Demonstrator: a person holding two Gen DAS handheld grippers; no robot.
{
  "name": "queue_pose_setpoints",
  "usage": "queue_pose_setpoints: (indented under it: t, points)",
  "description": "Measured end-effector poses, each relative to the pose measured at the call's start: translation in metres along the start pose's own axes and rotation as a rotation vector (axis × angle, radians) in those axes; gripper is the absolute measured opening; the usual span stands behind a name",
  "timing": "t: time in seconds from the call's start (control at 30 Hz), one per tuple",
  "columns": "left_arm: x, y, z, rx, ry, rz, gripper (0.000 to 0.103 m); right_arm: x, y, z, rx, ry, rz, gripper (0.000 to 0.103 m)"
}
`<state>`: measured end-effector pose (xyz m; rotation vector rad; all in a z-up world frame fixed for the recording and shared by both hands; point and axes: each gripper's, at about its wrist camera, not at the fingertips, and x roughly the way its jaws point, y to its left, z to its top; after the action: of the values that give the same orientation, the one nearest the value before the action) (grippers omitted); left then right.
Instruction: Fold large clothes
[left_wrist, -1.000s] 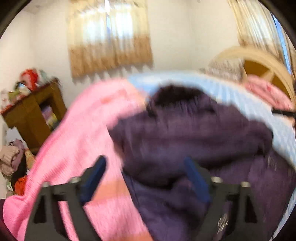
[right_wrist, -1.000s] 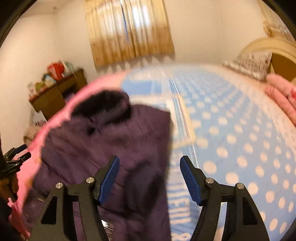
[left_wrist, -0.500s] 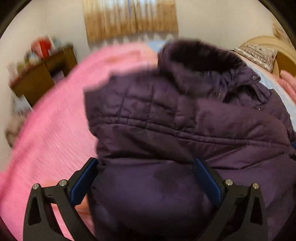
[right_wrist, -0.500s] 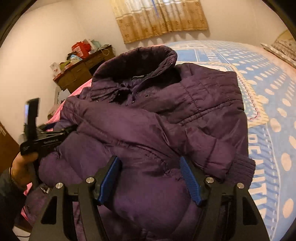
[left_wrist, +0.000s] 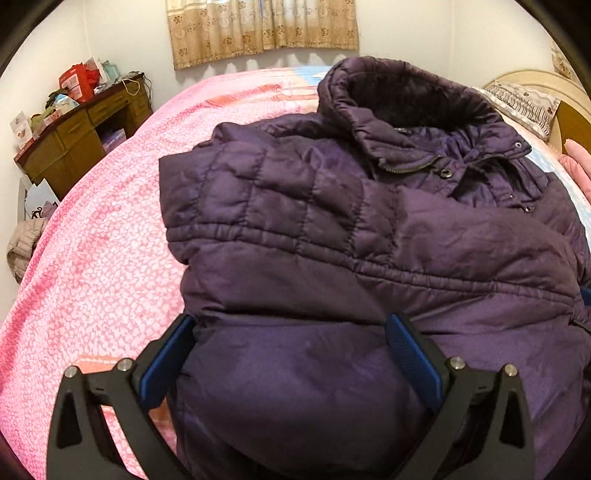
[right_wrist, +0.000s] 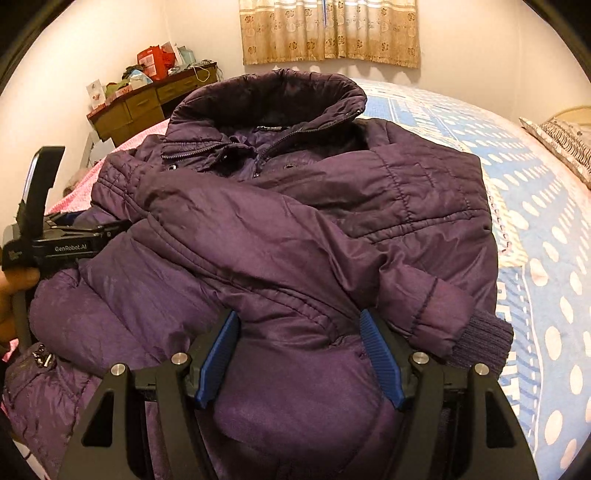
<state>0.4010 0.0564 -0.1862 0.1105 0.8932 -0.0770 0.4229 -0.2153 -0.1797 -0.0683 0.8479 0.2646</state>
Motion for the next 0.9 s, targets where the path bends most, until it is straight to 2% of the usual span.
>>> queue_pose_setpoints:
  t: [0.17,0.2,0.27,0.33,0.37,0.43,0.53,0.6,0.7,0.77,0.83,0.87,0.9]
  points:
    - [-0.008,0.002,0.001,-0.024,-0.008,-0.012,0.103,-0.002,0.000,0.002,-0.004,0.005,0.001,0.069]
    - [-0.014,0.003,0.001,-0.032,-0.017,0.014,0.103,-0.007,0.000,0.005,-0.022,0.025,-0.001,0.069]
    - [-0.044,0.005,0.002,-0.034,-0.089,0.071,0.103,-0.024,0.003,0.010,-0.021,0.009,-0.022,0.069]
    - [-0.074,0.003,0.004,-0.037,-0.172,0.088,0.103,-0.053,0.002,0.016,0.013,-0.076,-0.036,0.069]
    - [-0.091,-0.001,0.007,-0.041,-0.216,0.071,0.103,-0.062,0.003,0.020,0.022,-0.110,-0.036,0.069]
    - [-0.108,-0.015,0.015,-0.042,-0.243,0.040,0.103,-0.069,0.004,0.029,0.029,-0.154,0.002,0.069]
    - [-0.113,-0.054,0.024,0.017,-0.256,-0.020,0.103,-0.051,0.002,0.035,0.027,-0.113,0.025,0.069]
    - [-0.097,-0.082,0.024,0.078,-0.233,-0.011,0.103,-0.036,-0.007,0.029,0.058,-0.075,0.061,0.069]
    - [-0.061,-0.092,0.017,0.100,-0.161,0.011,0.103,-0.015,-0.017,0.012,0.060,-0.045,0.074,0.069]
    - [-0.030,-0.086,0.010,0.063,-0.062,0.001,0.103,-0.009,-0.014,0.003,0.026,-0.052,0.076,0.069]
    - [-0.022,-0.073,0.013,0.004,-0.017,-0.049,0.103,-0.007,-0.011,0.003,0.020,-0.044,0.066,0.069]
    - [-0.013,-0.066,0.014,-0.044,0.030,-0.055,0.103,-0.004,-0.009,0.003,0.011,-0.033,0.058,0.069]
    - [-0.010,-0.064,0.014,-0.049,0.055,-0.060,0.103,-0.002,-0.008,0.003,0.005,-0.026,0.051,0.070]
